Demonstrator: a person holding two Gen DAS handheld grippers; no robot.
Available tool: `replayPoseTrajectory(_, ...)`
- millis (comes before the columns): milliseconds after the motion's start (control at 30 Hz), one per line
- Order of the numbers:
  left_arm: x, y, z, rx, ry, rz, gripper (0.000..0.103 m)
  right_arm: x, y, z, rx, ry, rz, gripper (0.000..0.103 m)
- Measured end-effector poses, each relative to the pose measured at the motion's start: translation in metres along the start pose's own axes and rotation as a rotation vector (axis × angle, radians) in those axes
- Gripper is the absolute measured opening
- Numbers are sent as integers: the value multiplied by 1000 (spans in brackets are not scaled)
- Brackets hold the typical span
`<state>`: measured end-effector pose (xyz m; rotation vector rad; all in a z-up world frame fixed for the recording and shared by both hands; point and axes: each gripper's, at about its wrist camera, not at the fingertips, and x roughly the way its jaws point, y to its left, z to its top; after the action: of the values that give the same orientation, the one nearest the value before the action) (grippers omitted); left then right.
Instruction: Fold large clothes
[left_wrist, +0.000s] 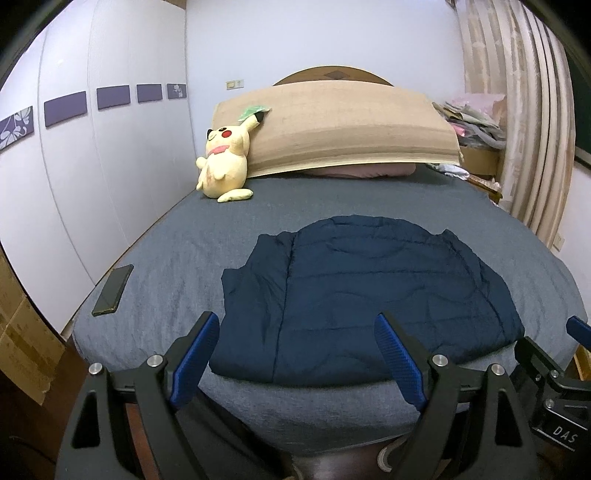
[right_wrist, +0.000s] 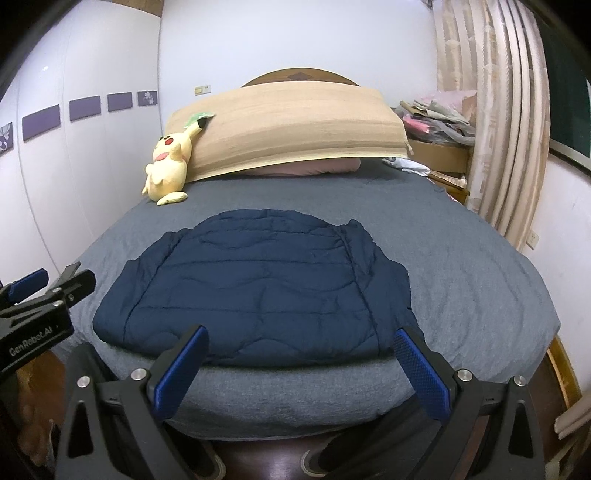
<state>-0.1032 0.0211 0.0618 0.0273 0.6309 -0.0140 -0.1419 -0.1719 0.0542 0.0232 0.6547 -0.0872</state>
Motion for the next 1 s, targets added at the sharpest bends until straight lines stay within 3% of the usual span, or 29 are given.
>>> replayPoseTrajectory(1000, 1, 0, -4, -26, 20, -87, 93, 2, 3, 0, -8, -8, -6, 102)
